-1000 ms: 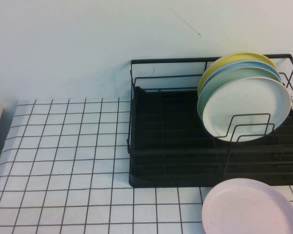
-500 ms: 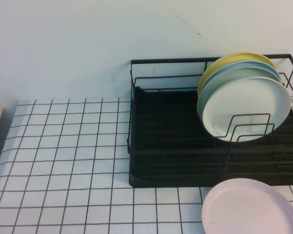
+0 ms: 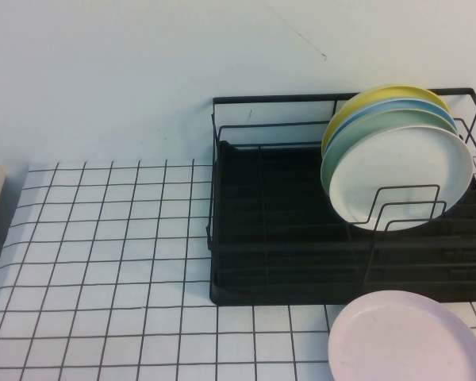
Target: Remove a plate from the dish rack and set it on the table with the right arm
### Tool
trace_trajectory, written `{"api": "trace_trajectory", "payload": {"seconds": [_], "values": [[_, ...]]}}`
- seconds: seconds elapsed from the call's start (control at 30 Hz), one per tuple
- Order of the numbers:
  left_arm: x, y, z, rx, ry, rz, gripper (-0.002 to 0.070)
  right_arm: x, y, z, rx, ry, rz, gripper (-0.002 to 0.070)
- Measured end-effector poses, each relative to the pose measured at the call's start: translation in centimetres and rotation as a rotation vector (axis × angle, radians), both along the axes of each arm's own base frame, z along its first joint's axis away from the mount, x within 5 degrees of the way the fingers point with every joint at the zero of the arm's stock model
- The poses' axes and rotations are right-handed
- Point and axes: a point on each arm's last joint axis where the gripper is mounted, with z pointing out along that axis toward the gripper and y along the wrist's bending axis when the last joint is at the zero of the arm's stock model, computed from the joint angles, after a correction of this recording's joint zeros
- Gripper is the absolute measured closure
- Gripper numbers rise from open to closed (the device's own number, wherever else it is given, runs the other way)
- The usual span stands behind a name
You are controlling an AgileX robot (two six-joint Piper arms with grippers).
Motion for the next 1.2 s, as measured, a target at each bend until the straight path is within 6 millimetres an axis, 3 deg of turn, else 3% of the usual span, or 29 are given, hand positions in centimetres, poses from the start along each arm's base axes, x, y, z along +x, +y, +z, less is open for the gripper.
{"api": "trace_trajectory", "payload": {"seconds": [0.13,0.4,0.6,0.8,1.0,1.1,1.2], "values": [[0.0,0.0,0.0,0.004,0.0,-0.001,0.0678,0.0,0.9,1.9,-0.057,0.09,0.083,0.068],[0.0,0.0,0.0,0.004,0.0,-0.001,0.0678,-0.9,3.2,8.8,-0.275,0.341,0.261,0.068],[0.0,0.0,0.0,0.004,0.0,-0.001,0.0678,2.4,4.5,12.5,-0.581,0.682,0.382,0.068],[0.0,0.0,0.0,0.004,0.0,-0.001,0.0678,8.5,5.4,10.6,-1.12,1.01,0.64,0.068],[0.0,0.0,0.0,0.004,0.0,-0.001,0.0678,14.9,5.8,7.7,-1.166,1.115,0.821,0.0673],[0.0,0.0,0.0,0.004,0.0,-0.001,0.0678,17.9,5.9,6.7,-1.185,1.128,0.881,0.0602],[0.0,0.0,0.0,0.004,0.0,-0.001,0.0678,21.1,6.1,6.3,-1.227,1.077,0.903,0.0446]]}}
